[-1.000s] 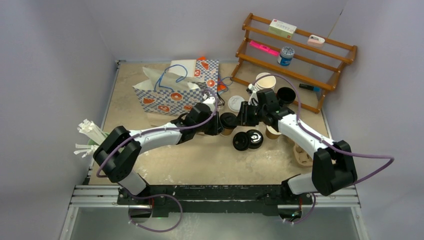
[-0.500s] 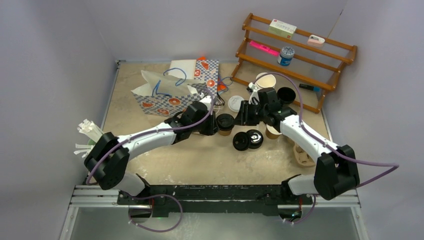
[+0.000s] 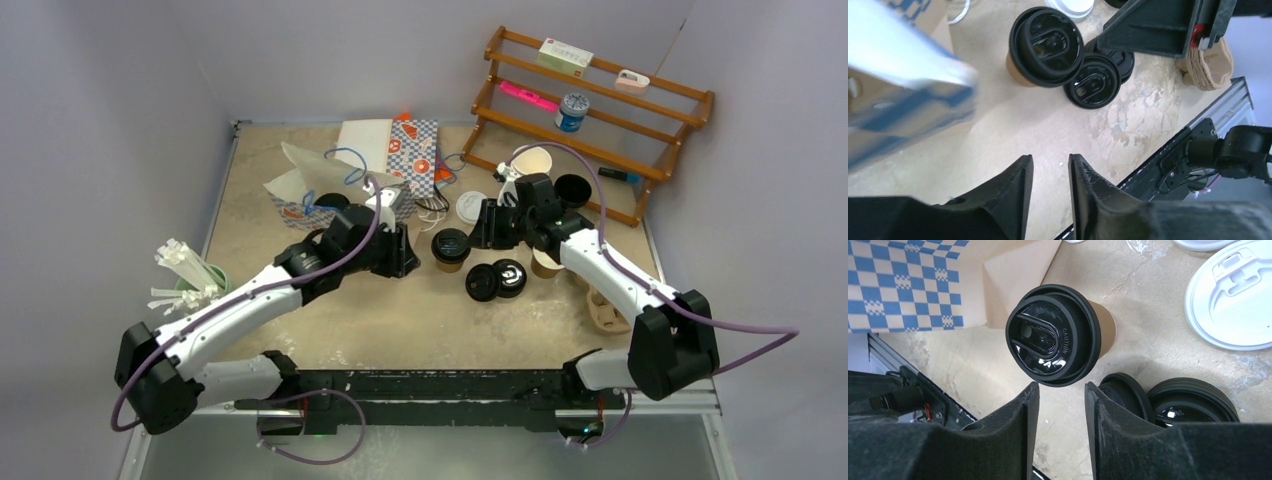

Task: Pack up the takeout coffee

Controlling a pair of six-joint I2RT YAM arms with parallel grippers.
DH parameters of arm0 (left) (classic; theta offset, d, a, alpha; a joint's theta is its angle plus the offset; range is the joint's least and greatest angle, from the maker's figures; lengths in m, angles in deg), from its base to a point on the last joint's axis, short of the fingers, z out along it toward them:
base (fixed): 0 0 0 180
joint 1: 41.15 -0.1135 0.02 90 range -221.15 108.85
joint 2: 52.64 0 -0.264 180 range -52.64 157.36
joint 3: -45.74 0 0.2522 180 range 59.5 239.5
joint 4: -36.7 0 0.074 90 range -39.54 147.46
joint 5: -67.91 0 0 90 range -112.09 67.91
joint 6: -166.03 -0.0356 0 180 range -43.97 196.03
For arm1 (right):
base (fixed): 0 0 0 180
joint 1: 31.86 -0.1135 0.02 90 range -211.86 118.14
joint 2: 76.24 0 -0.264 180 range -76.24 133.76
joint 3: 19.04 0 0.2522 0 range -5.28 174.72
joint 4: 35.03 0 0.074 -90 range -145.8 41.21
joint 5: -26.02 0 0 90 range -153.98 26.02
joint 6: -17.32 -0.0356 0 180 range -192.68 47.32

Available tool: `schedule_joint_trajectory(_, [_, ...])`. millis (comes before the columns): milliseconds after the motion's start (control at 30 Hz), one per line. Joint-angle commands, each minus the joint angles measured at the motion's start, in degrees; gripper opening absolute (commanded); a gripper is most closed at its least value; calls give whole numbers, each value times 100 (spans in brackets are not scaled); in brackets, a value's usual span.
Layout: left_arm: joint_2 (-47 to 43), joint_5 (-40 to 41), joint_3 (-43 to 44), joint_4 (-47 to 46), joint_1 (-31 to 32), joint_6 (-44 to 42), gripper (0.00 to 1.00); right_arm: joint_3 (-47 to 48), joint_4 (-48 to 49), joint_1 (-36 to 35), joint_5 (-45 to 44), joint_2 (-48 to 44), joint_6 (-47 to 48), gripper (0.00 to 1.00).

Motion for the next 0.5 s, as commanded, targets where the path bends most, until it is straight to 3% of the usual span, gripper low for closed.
schedule_joint_trajectory(0, [-472, 466, -365, 716, 39, -338, 38, 195, 142, -40, -87, -61, 96, 41])
schedule_joint_trajectory(167, [-807, 1294, -824, 414, 443, -618, 50, 227, 166, -38, -103, -72, 94, 39])
schedule_joint_trajectory(200, [-890, 1430, -945, 269, 502, -616, 55, 240, 166, -34, -104, -68, 92, 38])
schedule_joint_trajectory(267, [-1002, 1776, -1219, -50, 600, -521, 77, 258, 146, -34, -107, -70, 93, 38])
schedule_joint_trajectory(300, [-1039, 2045, -1338, -140, 629, -387, 81, 267, 141, -34, -102, -75, 96, 38])
schedule_joint_trajectory(467, [-794, 2908, -1776, -1173, 650, 18, 87, 278, 110, -38, -103, -72, 101, 38])
